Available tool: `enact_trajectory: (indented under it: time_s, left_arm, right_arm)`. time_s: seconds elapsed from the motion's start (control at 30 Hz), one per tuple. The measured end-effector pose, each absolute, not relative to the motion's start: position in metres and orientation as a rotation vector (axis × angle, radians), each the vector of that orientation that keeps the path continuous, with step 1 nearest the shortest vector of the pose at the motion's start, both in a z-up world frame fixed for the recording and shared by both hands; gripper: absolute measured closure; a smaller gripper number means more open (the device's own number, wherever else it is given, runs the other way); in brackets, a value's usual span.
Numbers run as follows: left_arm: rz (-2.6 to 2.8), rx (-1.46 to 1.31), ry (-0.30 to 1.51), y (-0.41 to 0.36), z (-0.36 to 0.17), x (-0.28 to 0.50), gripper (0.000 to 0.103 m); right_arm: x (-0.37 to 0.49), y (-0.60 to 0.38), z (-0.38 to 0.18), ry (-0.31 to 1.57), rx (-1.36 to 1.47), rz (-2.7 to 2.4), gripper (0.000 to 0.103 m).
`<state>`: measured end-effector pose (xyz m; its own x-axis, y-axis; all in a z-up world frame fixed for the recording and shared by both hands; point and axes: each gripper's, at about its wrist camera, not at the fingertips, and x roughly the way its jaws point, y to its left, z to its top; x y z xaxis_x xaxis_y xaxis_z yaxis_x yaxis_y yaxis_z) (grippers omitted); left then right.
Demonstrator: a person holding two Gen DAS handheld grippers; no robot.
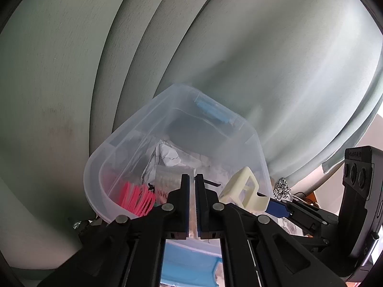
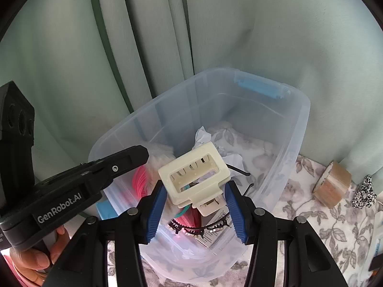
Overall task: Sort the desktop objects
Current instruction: 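Lower the swab bag and cream holder into the clear bin with both grippers, then open both grippers, releasing the swab bag and cream holder in the bin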
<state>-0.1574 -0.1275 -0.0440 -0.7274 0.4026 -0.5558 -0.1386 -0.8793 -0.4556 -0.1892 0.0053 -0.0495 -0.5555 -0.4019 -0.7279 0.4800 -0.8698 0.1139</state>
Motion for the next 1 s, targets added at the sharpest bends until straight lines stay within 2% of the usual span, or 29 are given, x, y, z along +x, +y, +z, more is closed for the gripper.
enact_trajectory:
  time_s: [0.23,0.33,1.0]
  left_arm:
    - [2.615,-0.967,-0.566,-0.130,-0.040,-0.152,0.097]
    - [2.618,-0.967,-0.577,-0.130,-0.039,-0.150,0.075]
    - [2.612,-0.914,-0.554,-0.117,-0.015,-0.129,0.074]
  right_arm:
    - [-0.189,0.004,-0.049,0.120,1.094,-2.400,0.048]
    - [-0.188,0.003,-0.048,0.119,1.088,-2.404,0.045]
    - [-0.171,0.023,-0.029,0.082,1.037,-2.452,0.042]
